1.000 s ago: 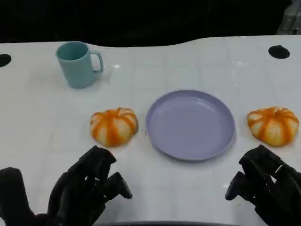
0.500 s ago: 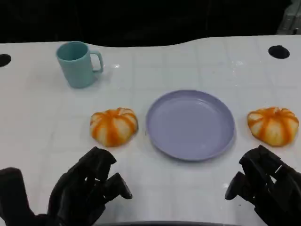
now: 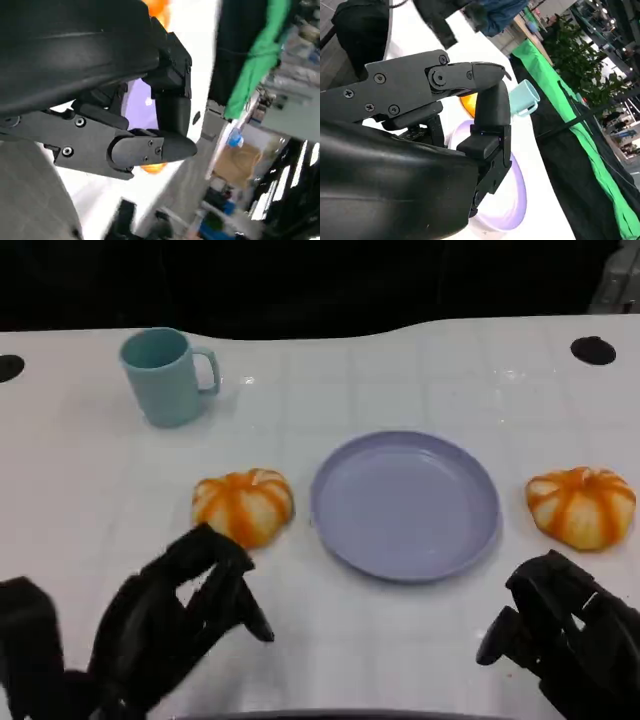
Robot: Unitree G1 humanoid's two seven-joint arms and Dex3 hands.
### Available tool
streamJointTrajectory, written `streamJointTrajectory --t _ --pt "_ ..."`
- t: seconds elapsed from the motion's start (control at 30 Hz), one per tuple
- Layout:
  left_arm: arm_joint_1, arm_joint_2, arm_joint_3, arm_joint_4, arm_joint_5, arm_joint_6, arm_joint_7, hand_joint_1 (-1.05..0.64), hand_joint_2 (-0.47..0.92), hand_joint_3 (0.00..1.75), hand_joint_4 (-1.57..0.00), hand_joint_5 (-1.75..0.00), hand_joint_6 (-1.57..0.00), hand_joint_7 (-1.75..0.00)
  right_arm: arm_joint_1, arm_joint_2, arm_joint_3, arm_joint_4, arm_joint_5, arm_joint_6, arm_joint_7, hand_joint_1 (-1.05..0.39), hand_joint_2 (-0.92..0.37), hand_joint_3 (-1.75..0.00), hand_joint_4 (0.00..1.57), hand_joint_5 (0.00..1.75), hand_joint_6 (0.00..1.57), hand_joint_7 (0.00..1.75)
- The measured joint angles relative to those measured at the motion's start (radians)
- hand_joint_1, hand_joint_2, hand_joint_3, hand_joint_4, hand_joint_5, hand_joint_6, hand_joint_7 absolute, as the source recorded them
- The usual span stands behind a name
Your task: Grasp the bread from the table and place it into the plate.
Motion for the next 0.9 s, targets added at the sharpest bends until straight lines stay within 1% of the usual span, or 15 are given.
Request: streamJointTrajectory --t 0.03,0.1,0.13,0.2,0.3,0.33,0.4,0.43,0.47,0.6,0.73,0.9 --pt "-0.019 0.012 -0.009 0.020 0.045 -0.070 -0.005 -0.53 0.92 0.18 -0.58 -1.30 -0.57 -0.77 -0.002 0.000 0.000 0.000 0.001 0.001 0.000 -0.54 -0.91 -0.28 0.64 1.75 0.51 1.58" --pt "-0.049 0.029 -0.024 0.051 0.110 -0.171 -0.006 -0.53 0.92 0.16 -0.58 -1.25 -0.58 -0.69 -0.008 0.000 -0.001 0.000 0.002 0.003 -0.001 -0.54 -0.91 -0.28 0.65 1.75 0.50 1.58" --pt "-0.059 0.033 -0.029 0.063 0.134 -0.201 -0.006 -0.54 0.92 0.09 -0.49 -1.07 -0.54 -0.49 -0.010 0.000 -0.001 0.000 0.002 0.004 -0.001 -0.53 -0.90 -0.28 0.64 1.75 0.51 1.58" --pt "-0.075 0.066 -0.055 0.076 0.241 -0.255 0.006 -0.54 0.91 0.02 -0.38 -0.88 -0.54 -0.24 -0.013 0.000 -0.002 0.002 0.002 0.004 -0.002 -0.53 -0.90 -0.28 0.64 1.75 0.52 1.58" --pt "-0.129 0.145 -0.090 0.079 0.432 -0.316 0.049 -0.52 0.88 0.00 -0.25 -0.74 -0.48 -0.10 -0.019 0.000 -0.004 0.008 0.001 0.004 -0.002 -0.52 -0.91 -0.28 0.64 1.75 0.52 1.58" --pt "-0.147 0.165 -0.096 0.078 0.478 -0.330 0.065 -0.52 0.87 0.00 -0.22 -0.68 -0.46 -0.07 -0.020 0.000 -0.004 0.009 0.001 0.004 -0.002 -0.52 -0.91 -0.28 0.64 1.75 0.52 1.58" --pt "-0.176 0.208 -0.119 0.077 0.606 -0.364 0.108 -0.52 0.87 0.00 -0.21 -0.63 -0.44 -0.04 -0.022 0.000 -0.005 0.010 0.002 0.004 -0.002 -0.52 -0.92 -0.28 0.64 1.75 0.51 1.59" --pt "-0.188 0.227 -0.129 0.077 0.652 -0.380 0.124 -0.52 0.85 0.00 -0.17 -0.56 -0.41 -0.02 -0.023 0.000 -0.005 0.011 0.002 0.004 -0.001 -0.52 -0.91 -0.27 0.64 1.75 0.51 1.59" --pt "-0.200 0.245 -0.139 0.075 0.707 -0.388 0.142 -0.52 0.84 0.00 -0.16 -0.53 -0.39 -0.01 -0.023 0.000 -0.006 0.012 0.001 0.003 0.000 -0.52 -0.91 -0.27 0.64 1.75 0.51 1.60" --pt "-0.256 0.303 -0.182 0.048 0.917 -0.345 0.172 -0.50 0.83 0.00 -0.06 -0.44 -0.32 0.00 -0.025 0.002 -0.005 0.014 0.002 0.003 0.000 -0.52 -0.91 -0.27 0.64 1.75 0.51 1.61" --pt "-0.303 0.331 -0.238 0.018 1.088 -0.260 0.174 -0.45 0.80 0.00 -0.01 -0.43 -0.30 0.00 -0.026 0.002 -0.005 0.014 0.002 0.004 -0.001 -0.51 -0.91 -0.27 0.64 1.75 0.51 1.61" --pt "-0.351 0.335 -0.313 0.016 1.222 -0.186 0.167 -0.37 0.76 0.00 0.00 -0.35 -0.26 0.00 -0.025 0.003 -0.003 0.013 0.001 0.004 -0.001 -0.52 -0.91 -0.26 0.64 1.75 0.51 1.60"
